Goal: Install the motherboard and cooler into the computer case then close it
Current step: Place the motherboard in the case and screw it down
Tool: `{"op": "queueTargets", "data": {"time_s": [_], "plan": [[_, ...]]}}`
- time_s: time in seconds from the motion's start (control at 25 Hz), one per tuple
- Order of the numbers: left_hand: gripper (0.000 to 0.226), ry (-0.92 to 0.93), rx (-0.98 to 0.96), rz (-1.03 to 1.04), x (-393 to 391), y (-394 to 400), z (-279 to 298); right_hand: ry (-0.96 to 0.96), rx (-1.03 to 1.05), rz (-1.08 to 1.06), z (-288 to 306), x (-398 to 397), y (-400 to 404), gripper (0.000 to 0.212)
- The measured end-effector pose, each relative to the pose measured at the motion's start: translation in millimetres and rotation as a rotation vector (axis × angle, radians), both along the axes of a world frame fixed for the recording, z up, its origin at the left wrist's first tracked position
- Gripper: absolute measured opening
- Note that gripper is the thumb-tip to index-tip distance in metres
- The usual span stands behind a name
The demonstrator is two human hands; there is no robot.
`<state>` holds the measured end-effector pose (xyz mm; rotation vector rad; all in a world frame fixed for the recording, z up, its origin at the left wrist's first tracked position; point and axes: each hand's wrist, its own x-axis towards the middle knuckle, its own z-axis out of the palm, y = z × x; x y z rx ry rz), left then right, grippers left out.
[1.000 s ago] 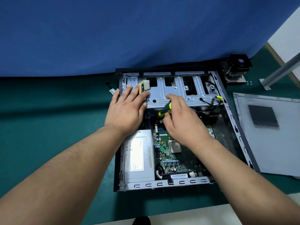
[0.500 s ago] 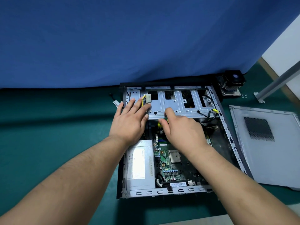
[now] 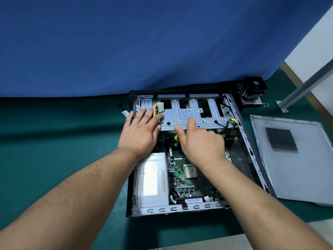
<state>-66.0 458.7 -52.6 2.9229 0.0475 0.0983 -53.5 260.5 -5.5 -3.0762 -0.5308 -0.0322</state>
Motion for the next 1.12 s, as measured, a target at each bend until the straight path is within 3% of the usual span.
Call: {"op": "queueTargets", "data": {"time_s": [0.12,0.2,0.36,0.48,0.6,0.76,0.92,1.0,1.12], "plan": [[0.046,-0.007,-0.006,0.003,0.4,0.1,-0.5,0.136,0.182,0.123,3.8,3.9,-7.9,0.029],[0.046,-0.008,-0.009,0.003,0.6,-0.4,-1.0,0.090,0.149,0.173,4.4,4.0,-9.0,0.026],[0.046,-0.007,-0.009,0.000,0.7,0.7,-1.8,-0.020,-0.019,0.016,1.3,3.3,-0.5,0.047],[0.046,-0.003,-0.010,-0.002,1.1,0.4,-1.8,0.085,0.112,0.121,5.0,5.4,-1.9,0.034],[0.046,-0.005,-0.003,0.002,1.0,0.1,-1.6,0.069,0.088,0.245,3.8,1.9,0.3,0.027],[0.046,-0.011,-0.004,0.001,1.0,0.7,-1.2,-0.049,-0.020,0.029,-2.0,1.1,9.6,0.046],[0.046,-0.015,-0.007,-0.003,1.3,0.4,-3.2,0.052,0.132,0.185,-0.5,-0.4,8.2,0.034],[0.046,-0.020,-0.011,0.000,1.0,0.5,-4.4,-0.005,0.114,0.234,-2.0,-1.6,7.9,0.028],[0.046,-0.026,-0.018,-0.001,1.4,1.3,-5.1,-0.089,0.029,0.054,-3.6,-2.1,12.8,0.036]]}}
